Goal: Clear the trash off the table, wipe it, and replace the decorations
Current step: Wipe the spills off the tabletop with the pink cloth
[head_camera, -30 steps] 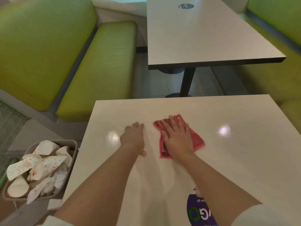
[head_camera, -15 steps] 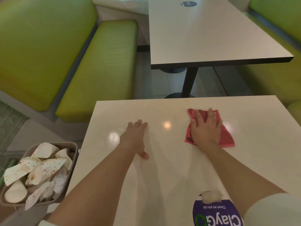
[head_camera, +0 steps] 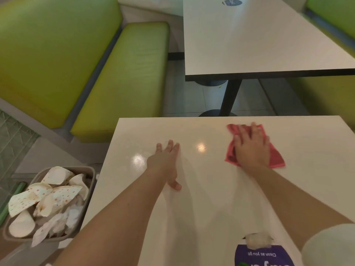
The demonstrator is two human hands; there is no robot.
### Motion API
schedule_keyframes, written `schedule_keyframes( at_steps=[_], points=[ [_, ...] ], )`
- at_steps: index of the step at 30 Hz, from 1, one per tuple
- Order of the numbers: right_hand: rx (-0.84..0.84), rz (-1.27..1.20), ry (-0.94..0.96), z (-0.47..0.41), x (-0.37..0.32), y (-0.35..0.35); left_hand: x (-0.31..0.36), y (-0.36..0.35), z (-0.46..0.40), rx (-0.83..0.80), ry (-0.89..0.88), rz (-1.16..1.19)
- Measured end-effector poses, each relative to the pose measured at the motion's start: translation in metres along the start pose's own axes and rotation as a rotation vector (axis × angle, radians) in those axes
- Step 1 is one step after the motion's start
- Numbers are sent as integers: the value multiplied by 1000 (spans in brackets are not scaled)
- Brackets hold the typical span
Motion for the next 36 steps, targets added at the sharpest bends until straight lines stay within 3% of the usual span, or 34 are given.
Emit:
schedule_keyframes(
  at_steps=[4,6,13,17,23,28,36],
  points=[
    [-5,32,-214,-21,12,-4,-1,-1,-2,4,-2,-31],
    [-10,36,-233,-24,-8,-8,-1,-1,-3,0,-4,-44],
    [-92,2,222,0,-131,-30,3,1,-5,-26,25,-75],
    [-153,-13,381,-12,-122,-31,3,2,-5,-39,25,-78],
    [-22,-30,50,-59,-8,-4,2,2,-4,-40,19,-88],
    [-22,-3,-103,-58,-22,-10,-2,3,-4,-13,8,-82],
    [-123,-15,297,21,-145,-38,-5,4,0,12,-7,-35]
  ],
)
Point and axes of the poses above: each hand's wrist, its own z-axis away from the middle knuckle, its own y-axis out of the back of the hand, x = y × z, the point moved 5 cm from there along -z, towards the middle knuckle, and after that the axes turned 2 degrees about -z, right-handed, at the moved point
